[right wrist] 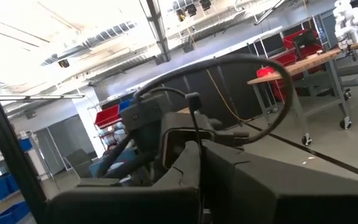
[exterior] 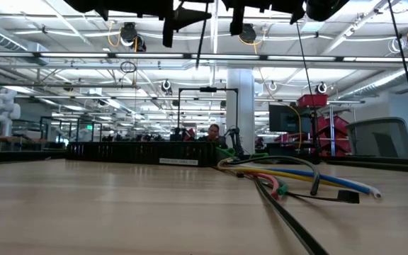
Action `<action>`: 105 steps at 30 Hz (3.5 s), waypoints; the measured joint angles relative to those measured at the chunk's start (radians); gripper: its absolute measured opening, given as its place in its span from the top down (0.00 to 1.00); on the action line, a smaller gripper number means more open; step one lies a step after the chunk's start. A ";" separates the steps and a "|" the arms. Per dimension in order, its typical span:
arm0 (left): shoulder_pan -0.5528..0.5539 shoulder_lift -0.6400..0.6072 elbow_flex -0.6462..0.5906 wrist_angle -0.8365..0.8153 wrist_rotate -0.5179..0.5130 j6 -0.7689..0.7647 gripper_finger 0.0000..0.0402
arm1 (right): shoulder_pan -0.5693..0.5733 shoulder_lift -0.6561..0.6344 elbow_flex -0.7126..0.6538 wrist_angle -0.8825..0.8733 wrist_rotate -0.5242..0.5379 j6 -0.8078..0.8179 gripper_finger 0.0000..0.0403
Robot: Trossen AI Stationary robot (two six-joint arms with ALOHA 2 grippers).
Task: Ziptie cables
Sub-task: Insert the black zip tie into the lock head
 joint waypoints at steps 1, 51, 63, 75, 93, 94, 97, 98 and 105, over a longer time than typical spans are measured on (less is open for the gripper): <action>0.000 -0.010 0.000 -0.004 0.002 0.011 0.58 | -0.005 0.000 0.000 0.000 -0.001 0.000 1.00; -0.420 -0.083 0.004 -0.393 -0.390 2.032 0.47 | -0.059 0.046 0.000 -0.208 0.036 1.011 1.00; -0.421 0.016 0.004 -0.266 -0.359 2.028 0.47 | -0.003 0.045 0.000 -0.168 0.139 1.019 1.00; -0.517 0.033 0.004 -0.206 -0.360 1.927 0.47 | -0.030 0.045 0.000 -0.162 0.138 0.964 1.00; -0.523 0.033 0.004 -0.207 -0.404 1.927 0.47 | -0.026 0.045 0.000 -0.141 0.101 0.959 1.00; -0.523 0.033 0.004 -0.206 -0.404 1.927 0.47 | -0.026 0.045 0.000 -0.140 0.101 0.958 1.00; -0.523 0.033 0.004 -0.207 -0.404 1.927 0.47 | -0.026 0.045 0.000 -0.134 0.100 0.958 1.00; -0.523 0.033 0.004 -0.207 -0.404 1.928 0.47 | -0.026 0.045 0.000 -0.133 0.100 0.958 1.00; -0.523 0.033 0.004 -0.210 -0.405 1.928 0.58 | -0.026 0.045 0.000 -0.128 0.080 0.959 1.00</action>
